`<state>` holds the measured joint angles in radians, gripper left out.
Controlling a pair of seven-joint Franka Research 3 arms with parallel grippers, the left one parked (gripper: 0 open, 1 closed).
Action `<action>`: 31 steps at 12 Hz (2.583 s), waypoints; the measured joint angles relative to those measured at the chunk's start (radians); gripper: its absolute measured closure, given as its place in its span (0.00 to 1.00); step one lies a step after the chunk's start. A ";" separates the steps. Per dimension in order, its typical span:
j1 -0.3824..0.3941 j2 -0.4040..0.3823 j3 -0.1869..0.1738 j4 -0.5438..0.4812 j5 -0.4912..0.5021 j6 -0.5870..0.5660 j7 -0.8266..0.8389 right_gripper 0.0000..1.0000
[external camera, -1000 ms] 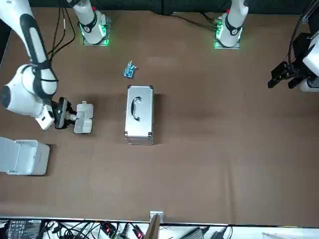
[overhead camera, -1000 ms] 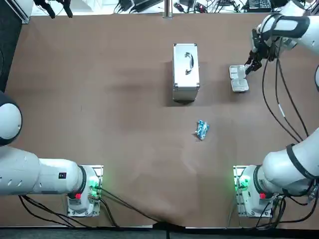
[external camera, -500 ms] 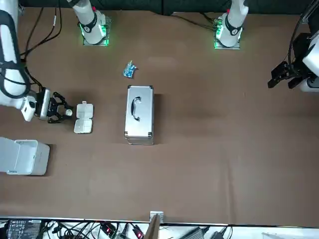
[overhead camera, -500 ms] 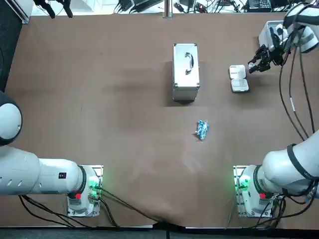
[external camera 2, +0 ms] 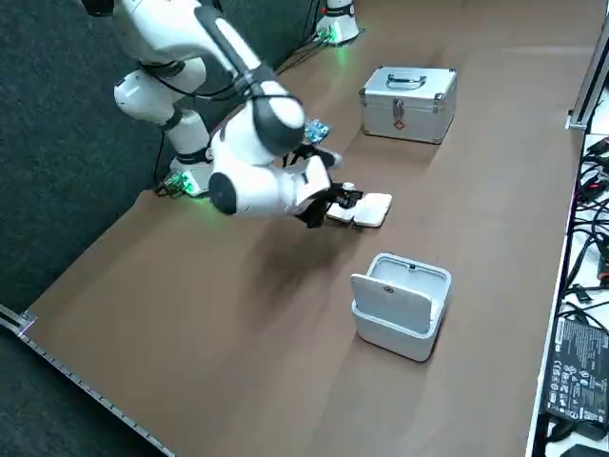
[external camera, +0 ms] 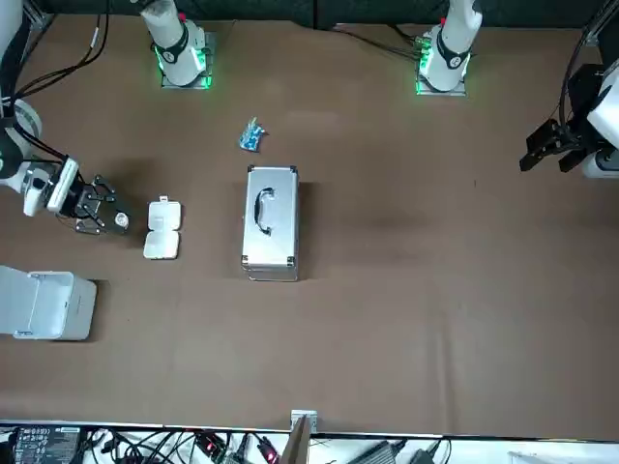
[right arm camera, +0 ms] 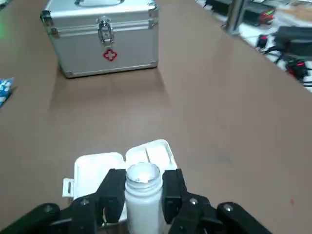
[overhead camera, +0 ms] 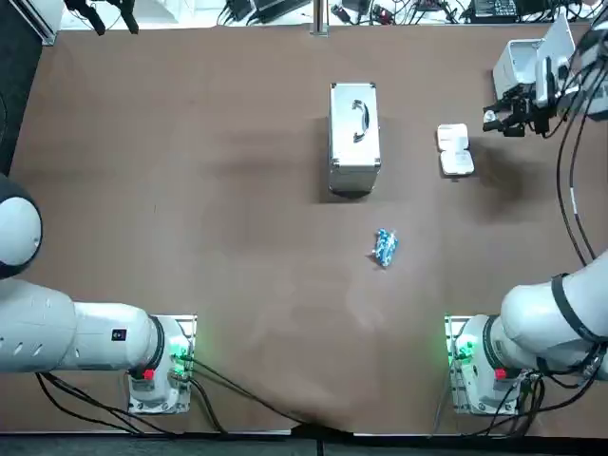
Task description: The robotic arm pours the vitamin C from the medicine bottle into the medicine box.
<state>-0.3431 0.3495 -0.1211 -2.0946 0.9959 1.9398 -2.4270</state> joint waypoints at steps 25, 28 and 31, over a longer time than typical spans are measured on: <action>-0.203 0.244 0.004 -0.036 0.360 -0.116 -0.223 0.58; -0.197 0.266 0.012 -0.025 0.382 -0.116 -0.224 0.58; -0.191 0.292 0.023 0.002 0.387 -0.116 -0.224 0.58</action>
<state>-0.5343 0.6414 -0.0980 -2.0922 1.3833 1.8239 -2.6508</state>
